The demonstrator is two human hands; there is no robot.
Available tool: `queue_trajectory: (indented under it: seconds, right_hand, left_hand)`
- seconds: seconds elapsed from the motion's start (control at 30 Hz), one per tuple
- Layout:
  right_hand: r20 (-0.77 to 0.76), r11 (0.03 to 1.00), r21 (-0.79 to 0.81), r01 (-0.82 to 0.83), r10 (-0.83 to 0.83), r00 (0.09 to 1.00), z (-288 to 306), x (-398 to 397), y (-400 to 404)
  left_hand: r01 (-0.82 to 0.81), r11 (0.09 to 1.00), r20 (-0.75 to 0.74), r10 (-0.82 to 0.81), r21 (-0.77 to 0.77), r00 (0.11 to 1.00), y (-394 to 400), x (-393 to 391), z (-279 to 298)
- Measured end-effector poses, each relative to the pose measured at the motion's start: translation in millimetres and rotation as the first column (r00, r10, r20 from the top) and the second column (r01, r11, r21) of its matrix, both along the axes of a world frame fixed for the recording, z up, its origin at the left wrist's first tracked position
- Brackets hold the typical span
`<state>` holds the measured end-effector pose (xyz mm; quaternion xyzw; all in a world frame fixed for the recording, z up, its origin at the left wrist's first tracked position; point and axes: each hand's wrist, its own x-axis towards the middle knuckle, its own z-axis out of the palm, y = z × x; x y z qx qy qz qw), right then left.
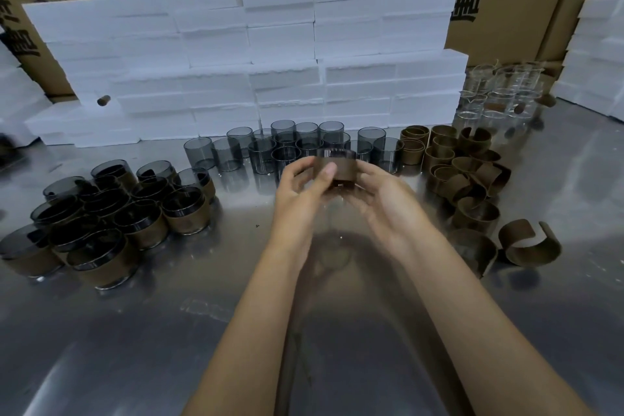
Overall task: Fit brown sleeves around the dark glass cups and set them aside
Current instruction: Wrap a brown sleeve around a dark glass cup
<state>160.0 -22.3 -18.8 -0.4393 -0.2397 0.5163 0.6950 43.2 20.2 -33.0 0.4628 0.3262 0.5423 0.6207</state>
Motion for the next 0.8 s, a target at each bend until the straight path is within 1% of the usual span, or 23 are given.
queue_trajectory:
  seconds: [0.03, 0.07, 0.1, 0.2, 0.3, 0.4, 0.47, 0.5, 0.57, 0.6, 0.67, 0.73, 0.8]
  right_hand:
    - [0.048, 1.000, 0.019, -0.010, 0.009, 0.999, -0.8, 0.8, -0.4]
    - [0.091, 0.999, 0.031, -0.024, 0.022, 0.996, -1.5, 1.6, -0.8]
    - [0.125, 0.998, 0.036, -0.044, 0.040, 0.991, -2.5, 2.4, -1.1]
    - [0.145, 0.992, 0.072, -0.101, 0.089, 0.985, -3.6, 4.0, -1.3]
    - [0.122, 0.990, 0.110, -0.091, 0.077, 0.990, -3.0, 5.5, -0.8]
    - [0.105, 0.990, 0.120, -0.079, 0.067, 0.992, -3.3, 5.8, -0.2]
    - [0.091, 0.990, 0.122, -0.074, 0.063, 0.994, -3.7, 5.7, 0.3]
    - [0.088, 0.990, 0.120, -0.073, 0.063, 0.994, -4.0, 5.6, 0.7]
    - [0.120, 0.992, 0.102, -0.074, 0.062, 0.991, -5.4, 5.7, 1.5]
    - [0.158, 0.993, 0.092, -0.074, 0.059, 0.986, -6.4, 5.2, 1.6]
    - [0.270, 0.994, 0.082, -0.071, 0.047, 0.962, -8.7, 3.5, 1.5]
    - [0.416, 0.997, 0.056, -0.052, 0.024, 0.909, -10.3, 0.9, 0.9]
    - [0.544, 0.999, 0.008, -0.033, 0.024, 0.839, -13.0, -2.5, 1.3]
  left_hand:
    - [0.061, 0.997, 0.134, -0.054, -0.050, 0.990, 2.5, -3.4, 1.0]
    - [0.118, 0.990, 0.218, -0.099, -0.076, 0.971, 4.2, -6.0, 2.1]
    - [0.162, 0.983, 0.253, -0.136, -0.083, 0.958, 4.8, -8.1, 3.5]
    - [0.236, 0.968, 0.287, -0.202, -0.088, 0.936, 6.3, -11.2, 4.2]
    - [0.237, 0.965, 0.317, -0.191, -0.112, 0.929, 7.2, -11.2, 5.2]
    - [0.224, 0.969, 0.295, -0.184, -0.108, 0.938, 8.1, -9.3, 4.9]
    - [0.204, 0.974, 0.238, -0.176, -0.096, 0.955, 9.6, -10.2, 4.0]
    - [0.191, 0.978, 0.187, -0.173, -0.082, 0.967, 9.9, -11.5, 4.2]
    - [0.170, 0.985, 0.039, -0.169, -0.032, 0.985, 9.6, -13.5, 3.8]
    - [0.155, 0.988, -0.033, -0.155, 0.000, 0.987, 8.8, -13.5, 3.1]
    - [0.070, 0.997, -0.171, -0.063, 0.037, 0.983, 8.7, -12.1, 1.4]
    - [-0.016, 0.998, -0.274, 0.031, 0.058, 0.961, 9.6, -13.0, 0.7]
    - [-0.062, 0.996, -0.381, 0.079, 0.056, 0.921, 11.9, -16.3, 0.0]
